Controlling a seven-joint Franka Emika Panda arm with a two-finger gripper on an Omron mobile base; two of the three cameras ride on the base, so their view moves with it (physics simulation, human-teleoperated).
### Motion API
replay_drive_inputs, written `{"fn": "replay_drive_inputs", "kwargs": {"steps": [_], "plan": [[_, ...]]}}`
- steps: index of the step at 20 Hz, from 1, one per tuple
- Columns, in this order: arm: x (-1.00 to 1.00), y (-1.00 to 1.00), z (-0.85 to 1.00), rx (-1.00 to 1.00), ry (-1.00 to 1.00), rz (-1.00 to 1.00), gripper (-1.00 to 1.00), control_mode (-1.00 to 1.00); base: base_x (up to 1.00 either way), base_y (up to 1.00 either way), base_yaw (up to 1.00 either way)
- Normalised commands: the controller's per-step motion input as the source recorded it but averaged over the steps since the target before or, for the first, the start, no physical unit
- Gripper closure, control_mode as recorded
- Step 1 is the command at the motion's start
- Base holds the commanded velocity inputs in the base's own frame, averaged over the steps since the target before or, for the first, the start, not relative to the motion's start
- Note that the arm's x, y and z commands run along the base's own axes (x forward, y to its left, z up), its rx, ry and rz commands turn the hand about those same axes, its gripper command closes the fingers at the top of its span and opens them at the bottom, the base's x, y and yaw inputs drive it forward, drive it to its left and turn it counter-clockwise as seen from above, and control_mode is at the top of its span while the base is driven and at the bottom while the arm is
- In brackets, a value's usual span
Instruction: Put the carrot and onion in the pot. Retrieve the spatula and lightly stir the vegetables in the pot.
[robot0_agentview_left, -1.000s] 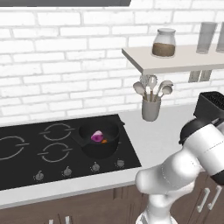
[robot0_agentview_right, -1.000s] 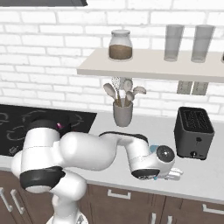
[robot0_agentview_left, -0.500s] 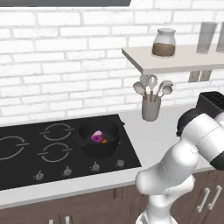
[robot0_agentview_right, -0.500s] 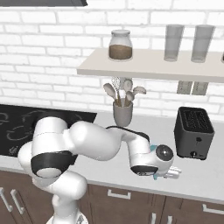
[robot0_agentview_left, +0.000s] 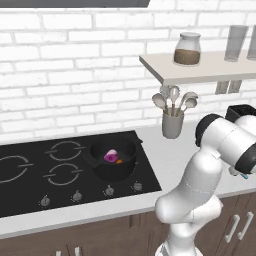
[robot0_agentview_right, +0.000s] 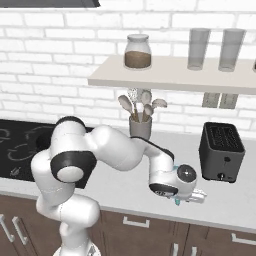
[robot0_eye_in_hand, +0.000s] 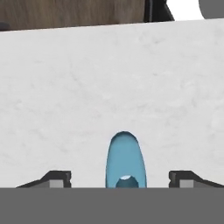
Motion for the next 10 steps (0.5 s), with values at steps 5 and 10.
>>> {"fn": "replay_drive_inputs", "kwargs": {"steps": [5, 10], "plan": [[0.01, 0.0, -0.46, 0.0, 0.01, 0.0, 1.0, -1.0, 0.0, 0.0, 0.0], [-0.09, 0.0, -0.35, 0.0, 0.0, 0.0, 1.0, -1.0, 0.0, 0.0, 0.0]]}}
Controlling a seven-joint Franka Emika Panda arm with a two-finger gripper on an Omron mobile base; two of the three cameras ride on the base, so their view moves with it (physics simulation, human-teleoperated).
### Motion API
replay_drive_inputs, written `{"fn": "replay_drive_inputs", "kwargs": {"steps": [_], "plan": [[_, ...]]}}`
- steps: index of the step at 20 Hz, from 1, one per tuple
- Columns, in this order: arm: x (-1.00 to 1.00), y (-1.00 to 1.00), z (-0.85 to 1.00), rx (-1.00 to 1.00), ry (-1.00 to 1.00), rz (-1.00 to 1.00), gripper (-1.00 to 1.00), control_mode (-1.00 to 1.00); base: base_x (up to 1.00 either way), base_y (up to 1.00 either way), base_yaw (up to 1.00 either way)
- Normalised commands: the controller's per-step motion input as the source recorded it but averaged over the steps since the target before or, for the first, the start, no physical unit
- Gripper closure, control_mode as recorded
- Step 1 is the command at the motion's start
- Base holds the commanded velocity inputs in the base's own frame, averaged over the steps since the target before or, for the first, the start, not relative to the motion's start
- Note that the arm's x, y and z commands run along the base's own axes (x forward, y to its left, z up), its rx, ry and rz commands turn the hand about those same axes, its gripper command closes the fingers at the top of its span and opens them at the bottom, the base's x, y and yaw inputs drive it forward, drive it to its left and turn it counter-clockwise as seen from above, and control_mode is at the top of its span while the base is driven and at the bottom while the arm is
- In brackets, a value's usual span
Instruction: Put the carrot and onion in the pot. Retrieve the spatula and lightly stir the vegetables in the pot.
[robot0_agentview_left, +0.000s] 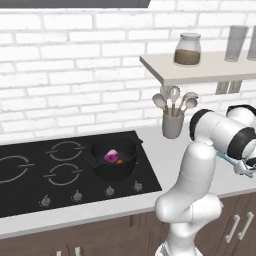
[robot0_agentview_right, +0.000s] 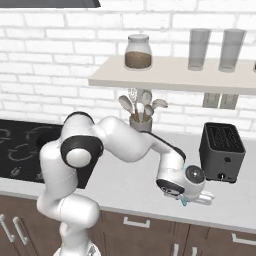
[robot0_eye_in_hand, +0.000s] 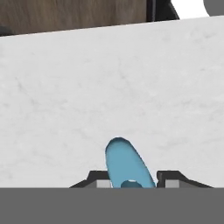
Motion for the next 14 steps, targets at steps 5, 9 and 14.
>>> {"fn": "replay_drive_inputs", "kwargs": {"steps": [5, 9, 14], "plan": [[-0.33, 0.02, 0.11, 0.0, -0.09, 0.0, 1.0, -1.0, 0.0, 0.0, 0.0], [-0.27, 0.31, 0.98, 0.0, -0.12, 0.01, 1.0, -1.0, 0.0, 0.0, 0.0], [-0.09, 0.46, 1.0, 0.0, -0.01, 0.11, 1.0, -1.0, 0.0, 0.0, 0.0]]}}
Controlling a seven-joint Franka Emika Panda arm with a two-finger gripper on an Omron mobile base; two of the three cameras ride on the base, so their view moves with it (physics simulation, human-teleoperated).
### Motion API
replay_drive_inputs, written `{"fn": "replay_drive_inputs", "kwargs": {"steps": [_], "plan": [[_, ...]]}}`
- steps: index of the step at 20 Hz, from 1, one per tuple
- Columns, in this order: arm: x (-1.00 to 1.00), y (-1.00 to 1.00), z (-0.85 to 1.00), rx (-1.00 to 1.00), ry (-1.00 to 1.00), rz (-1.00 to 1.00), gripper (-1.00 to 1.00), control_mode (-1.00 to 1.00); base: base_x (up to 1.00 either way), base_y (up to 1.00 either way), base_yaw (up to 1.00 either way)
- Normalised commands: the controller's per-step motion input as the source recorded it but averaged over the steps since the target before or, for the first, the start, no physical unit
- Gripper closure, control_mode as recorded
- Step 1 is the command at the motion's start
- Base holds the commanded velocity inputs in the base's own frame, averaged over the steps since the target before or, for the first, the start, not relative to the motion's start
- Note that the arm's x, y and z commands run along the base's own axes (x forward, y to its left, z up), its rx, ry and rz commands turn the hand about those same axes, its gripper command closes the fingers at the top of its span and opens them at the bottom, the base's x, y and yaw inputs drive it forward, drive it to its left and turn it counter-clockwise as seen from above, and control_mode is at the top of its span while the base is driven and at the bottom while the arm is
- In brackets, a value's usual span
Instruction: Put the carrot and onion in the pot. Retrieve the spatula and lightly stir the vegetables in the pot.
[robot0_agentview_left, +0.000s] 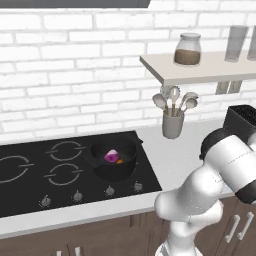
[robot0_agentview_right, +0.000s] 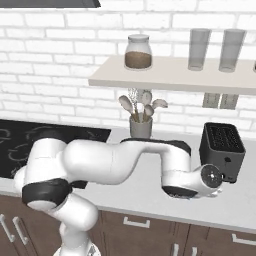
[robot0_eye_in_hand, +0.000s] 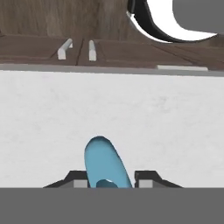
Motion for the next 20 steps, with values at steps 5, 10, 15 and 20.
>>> {"fn": "replay_drive_inputs", "kwargs": {"steps": [5, 10, 15, 20], "plan": [[-0.01, 0.56, 1.0, -0.03, 0.0, 0.18, 1.0, -1.0, 0.0, 0.0, 0.0], [0.0, 0.86, 0.91, -0.17, 0.0, 0.3, 1.0, -1.0, 0.0, 0.0, 0.0], [0.0, 0.99, 0.62, -0.2, -0.04, 0.39, 1.0, -1.0, 0.0, 0.0, 0.0], [0.07, 0.95, 0.67, -0.23, -0.09, 0.43, 1.0, -1.0, 0.0, 0.0, 0.0]]}}
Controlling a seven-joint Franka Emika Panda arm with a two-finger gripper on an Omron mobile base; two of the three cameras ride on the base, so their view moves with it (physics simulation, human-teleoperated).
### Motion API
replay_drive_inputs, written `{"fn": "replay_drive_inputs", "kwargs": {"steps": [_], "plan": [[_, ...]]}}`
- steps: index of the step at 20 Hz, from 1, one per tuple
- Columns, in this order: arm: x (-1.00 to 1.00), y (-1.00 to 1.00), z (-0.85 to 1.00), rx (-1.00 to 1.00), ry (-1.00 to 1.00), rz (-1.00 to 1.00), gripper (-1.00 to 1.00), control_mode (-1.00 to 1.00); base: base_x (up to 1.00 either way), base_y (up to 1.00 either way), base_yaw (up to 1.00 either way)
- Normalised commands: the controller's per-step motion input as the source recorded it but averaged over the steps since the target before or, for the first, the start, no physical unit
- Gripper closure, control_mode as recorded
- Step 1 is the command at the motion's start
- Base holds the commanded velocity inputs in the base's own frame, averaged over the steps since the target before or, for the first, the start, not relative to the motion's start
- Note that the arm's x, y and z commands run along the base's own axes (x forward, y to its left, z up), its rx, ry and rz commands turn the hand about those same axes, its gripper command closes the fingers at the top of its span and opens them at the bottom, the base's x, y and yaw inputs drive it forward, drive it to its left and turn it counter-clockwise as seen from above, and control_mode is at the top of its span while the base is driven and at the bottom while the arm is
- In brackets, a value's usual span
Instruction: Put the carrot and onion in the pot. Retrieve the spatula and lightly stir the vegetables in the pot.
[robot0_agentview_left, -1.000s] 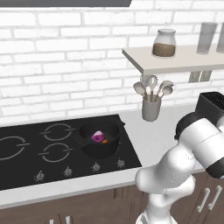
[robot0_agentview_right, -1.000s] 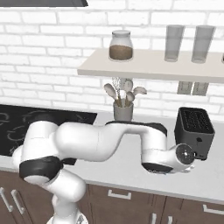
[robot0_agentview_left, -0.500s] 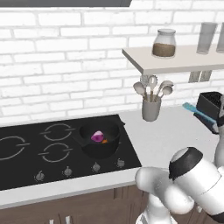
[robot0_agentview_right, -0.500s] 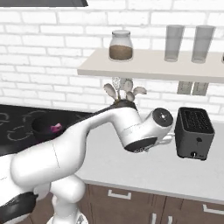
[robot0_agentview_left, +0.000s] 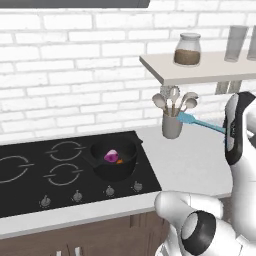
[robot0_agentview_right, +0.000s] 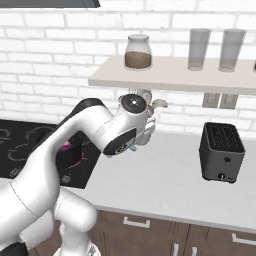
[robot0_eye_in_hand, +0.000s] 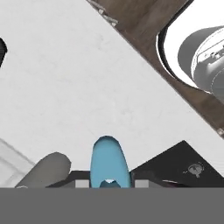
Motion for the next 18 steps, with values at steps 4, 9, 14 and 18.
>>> {"fn": "replay_drive_inputs", "kwargs": {"steps": [4, 9, 14, 18], "plan": [[0.13, 0.88, 0.61, -0.33, -0.01, 0.46, 1.0, -1.0, 0.0, 0.0, 0.0], [0.07, 0.83, 0.55, -0.39, 0.0, 0.47, 1.0, -1.0, 0.0, 0.0, 0.0], [0.11, 0.73, 0.47, -0.39, 0.0, 0.5, 1.0, -1.0, 0.0, 0.0, 0.0], [0.15, 0.73, 0.29, -0.37, 0.0, 0.51, 1.0, -1.0, 0.0, 0.0, 0.0]]}}
